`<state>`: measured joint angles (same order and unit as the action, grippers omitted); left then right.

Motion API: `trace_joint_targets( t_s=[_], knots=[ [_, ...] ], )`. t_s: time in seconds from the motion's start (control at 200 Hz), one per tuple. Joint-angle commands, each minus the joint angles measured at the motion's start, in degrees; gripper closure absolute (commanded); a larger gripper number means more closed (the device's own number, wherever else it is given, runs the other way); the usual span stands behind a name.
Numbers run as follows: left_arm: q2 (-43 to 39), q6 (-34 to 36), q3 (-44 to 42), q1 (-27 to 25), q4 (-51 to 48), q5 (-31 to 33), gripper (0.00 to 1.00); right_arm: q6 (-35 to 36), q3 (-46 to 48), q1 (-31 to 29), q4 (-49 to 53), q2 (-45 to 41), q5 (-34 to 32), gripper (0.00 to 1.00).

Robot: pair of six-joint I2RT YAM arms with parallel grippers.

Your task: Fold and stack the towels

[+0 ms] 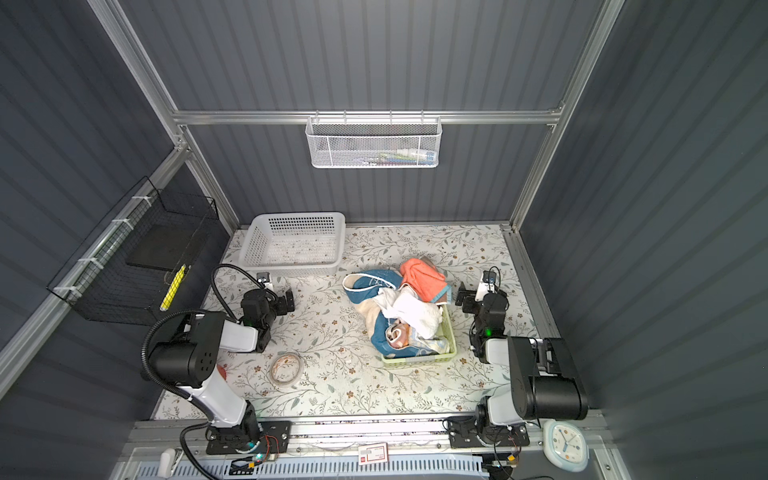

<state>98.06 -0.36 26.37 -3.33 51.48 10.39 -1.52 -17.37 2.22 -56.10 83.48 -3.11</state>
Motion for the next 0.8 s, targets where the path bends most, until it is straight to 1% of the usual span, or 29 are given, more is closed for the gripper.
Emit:
trace_joint_targets(
  t_s=[0.0, 0.085, 0.15, 0.18, 0.225, 0.295, 0.34, 0.38, 0.45, 0.5, 0.51, 0.565, 0.6, 0.64, 0.68, 0.72, 0.795],
  knots=[
    [0.31, 1.13, 0.9, -0.36, 0.18, -0.87, 0.0, -0.8, -0.69, -0.02, -0.72, -0.03, 0.18, 0.01],
    [-0.91, 4.05, 0.47, -0.48, 0.49, -6.22, 0.0, -0.69, 0.72, -0.1, -3.16, -0.78, -0.15, 0.01],
    [-5.13, 3.56, 0.91, -0.93, -3.65, -3.94, 0.0, -0.94, 0.15, -0.11, 0.29, -4.29, -0.6, 0.01],
    [-7.89, 2.84, 1.53, -0.89, -7.37, -3.0, 0.0, -0.94, -1.06, -0.11, 5.41, -7.09, -0.74, 0.01],
    [-12.08, 2.08, 3.58, -0.89, -13.56, -2.66, 0.0, -1.65, -4.75, -0.26, 16.41, -11.82, -0.92, 0.01],
    [-16.74, 0.62, 7.7, -0.9, -23.72, -4.0, 0.0, -6.87, -13.27, -0.22, 35.45, -17.2, -2.11, 0.01],
    [-18.45, -0.7, 9.9, -0.89, -28.71, -5.49, 0.0, -10.87, -18.77, -0.3, 46.38, -18.77, -1.85, 0.01],
    [-19.78, -2.52, 11.09, -0.89, -31.15, -7.2, 0.0, -14.56, -23.84, -0.49, 54.82, -19.0, -0.44, 0.01],
    [-22.0, -5.2, 11.82, -0.89, -33.19, -11.26, 0.0, -18.19, -28.95, -2.21, 63.92, -18.98, 4.13, 0.01],
    [-23.5, -7.95, 12.41, -0.94, -35.14, -13.37, 0.0, -18.69, -31.15, -5.85, 69.32, -18.97, 5.82, 0.01],
    [-23.76, -8.62, 12.64, -0.9, -35.64, -13.86, 0.0, -18.7, -31.46, -6.55, 70.39, -20.33, 5.72, 0.01],
    [-24.76, -12.23, 14.33, -1.02, -39.39, -17.01, 0.01, -17.88, -33.27, -13.87, 75.85, -21.67, 3.93, 0.02],
    [-25.08, -14.31, 15.98, -1.34, -42.36, -19.29, 0.04, -17.57, -34.05, -19.1, 78.83, -22.31, 2.35, 0.05],
    [-25.17, -16.16, 17.99, -2.03, -46.75, -21.91, 0.09, -17.76, -34.45, -24.91, 81.96, -22.95, 1.19, 0.07],
    [-25.16, -17.13, 19.82, -3.19, -50.57, -25.46, 0.15, -18.98, -34.56, -29.88, 84.01, -23.27, 1.44, 0.13],
    [-25.49, -17.29, 21.21, -5.02, -53.48, -28.54, 0.21, -21.08, -34.41, -34.01, 86.09, -23.17, 2.72, 0.22],
    [-27.53, -17.15, 21.41, -10.45, -55.98, -28.39, 0.25, -25.29, -33.28, -39.77, 88.23, -21.56, 4.97, 0.38]
  ],
)
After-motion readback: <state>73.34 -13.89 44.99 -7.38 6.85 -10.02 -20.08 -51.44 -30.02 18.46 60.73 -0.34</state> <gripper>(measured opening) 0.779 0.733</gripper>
